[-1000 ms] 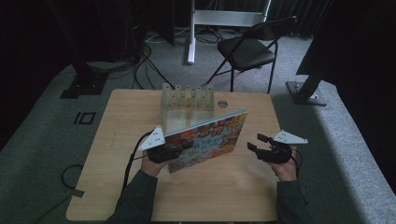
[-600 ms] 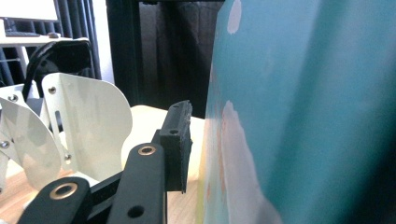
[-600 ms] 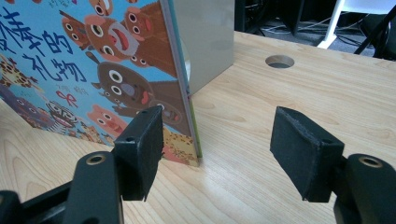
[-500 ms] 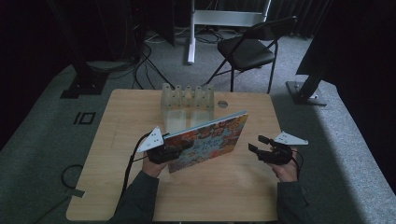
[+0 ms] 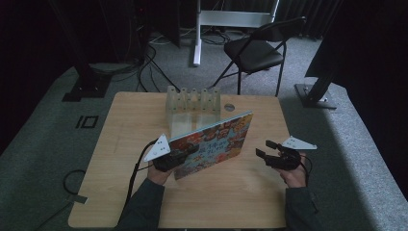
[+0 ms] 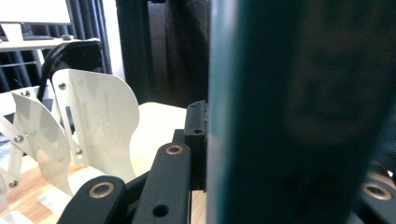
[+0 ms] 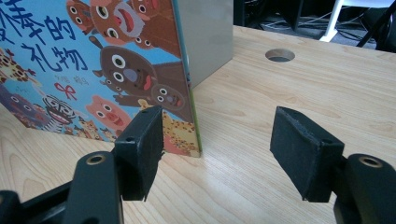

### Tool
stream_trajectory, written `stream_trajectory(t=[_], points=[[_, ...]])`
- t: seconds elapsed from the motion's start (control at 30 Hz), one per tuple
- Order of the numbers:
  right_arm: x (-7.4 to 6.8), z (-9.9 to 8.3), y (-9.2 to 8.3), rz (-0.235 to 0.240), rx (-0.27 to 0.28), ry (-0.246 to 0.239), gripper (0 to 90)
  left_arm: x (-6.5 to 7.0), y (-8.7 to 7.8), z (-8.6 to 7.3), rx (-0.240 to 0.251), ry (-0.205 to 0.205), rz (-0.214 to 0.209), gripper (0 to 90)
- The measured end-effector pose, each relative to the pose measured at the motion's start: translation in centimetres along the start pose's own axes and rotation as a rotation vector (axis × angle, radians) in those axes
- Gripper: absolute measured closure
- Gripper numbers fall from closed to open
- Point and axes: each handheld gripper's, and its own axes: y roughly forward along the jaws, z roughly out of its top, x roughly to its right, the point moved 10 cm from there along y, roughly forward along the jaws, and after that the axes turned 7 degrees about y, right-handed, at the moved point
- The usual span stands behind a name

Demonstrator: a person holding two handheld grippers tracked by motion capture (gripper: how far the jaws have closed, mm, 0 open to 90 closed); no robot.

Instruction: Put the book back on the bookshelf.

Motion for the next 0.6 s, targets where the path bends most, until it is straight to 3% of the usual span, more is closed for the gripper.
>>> stream_trajectory(t=[0.37, 0.6], points=[[0.5, -0.4, 0.1, -0.018, -0.006, 0.006, 34.5, 0.8, 0.3, -0.3, 0.0, 0.02, 0.021, 77.6], [0.8, -1.0, 0.4, -0.025, -0.022, 0.013, 34.5, 0.8, 0.5, -1.5, -0.007, -0.017, 0.028, 70.2]])
